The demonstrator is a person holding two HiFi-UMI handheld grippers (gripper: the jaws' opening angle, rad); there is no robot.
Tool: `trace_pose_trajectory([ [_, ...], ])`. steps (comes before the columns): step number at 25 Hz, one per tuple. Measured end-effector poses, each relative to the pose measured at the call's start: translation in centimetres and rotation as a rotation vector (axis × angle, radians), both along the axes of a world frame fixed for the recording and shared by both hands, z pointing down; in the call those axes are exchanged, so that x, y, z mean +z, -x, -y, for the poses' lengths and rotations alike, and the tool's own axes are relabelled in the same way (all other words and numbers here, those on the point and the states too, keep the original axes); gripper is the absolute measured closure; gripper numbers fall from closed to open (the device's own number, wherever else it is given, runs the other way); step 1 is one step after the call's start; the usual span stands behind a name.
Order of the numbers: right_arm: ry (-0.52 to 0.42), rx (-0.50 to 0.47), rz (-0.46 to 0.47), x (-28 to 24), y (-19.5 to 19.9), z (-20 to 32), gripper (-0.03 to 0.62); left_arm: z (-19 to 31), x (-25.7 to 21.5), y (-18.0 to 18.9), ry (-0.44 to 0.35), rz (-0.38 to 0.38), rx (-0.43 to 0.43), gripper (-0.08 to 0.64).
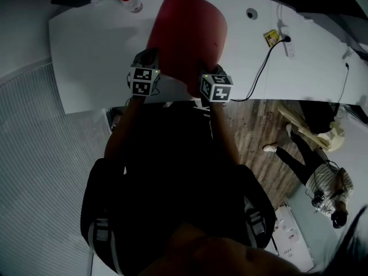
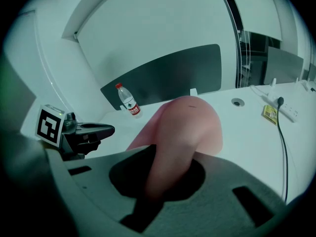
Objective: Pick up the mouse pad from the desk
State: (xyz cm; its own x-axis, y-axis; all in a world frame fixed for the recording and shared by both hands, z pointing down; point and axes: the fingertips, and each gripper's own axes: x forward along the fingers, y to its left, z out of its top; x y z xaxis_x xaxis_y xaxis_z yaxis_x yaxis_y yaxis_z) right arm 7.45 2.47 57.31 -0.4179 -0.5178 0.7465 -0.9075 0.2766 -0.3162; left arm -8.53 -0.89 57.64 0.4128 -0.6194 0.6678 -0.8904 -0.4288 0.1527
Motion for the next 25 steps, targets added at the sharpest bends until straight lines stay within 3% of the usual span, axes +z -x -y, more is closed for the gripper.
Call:
trace_pose_trajectory([
  [19, -0.145, -0.078, -0.021, -6.8, 1.7, 0.4, 0.560, -0.4, -8.4, -0.1, -0.150, -0.101, -0.018, 0.555],
  [25, -0.186, -0.090, -0.021, -9.0, 2.1, 0.9, 0.560, -0.2, -9.5, 0.4, -0.174, -0.101, -0.027, 0.555],
])
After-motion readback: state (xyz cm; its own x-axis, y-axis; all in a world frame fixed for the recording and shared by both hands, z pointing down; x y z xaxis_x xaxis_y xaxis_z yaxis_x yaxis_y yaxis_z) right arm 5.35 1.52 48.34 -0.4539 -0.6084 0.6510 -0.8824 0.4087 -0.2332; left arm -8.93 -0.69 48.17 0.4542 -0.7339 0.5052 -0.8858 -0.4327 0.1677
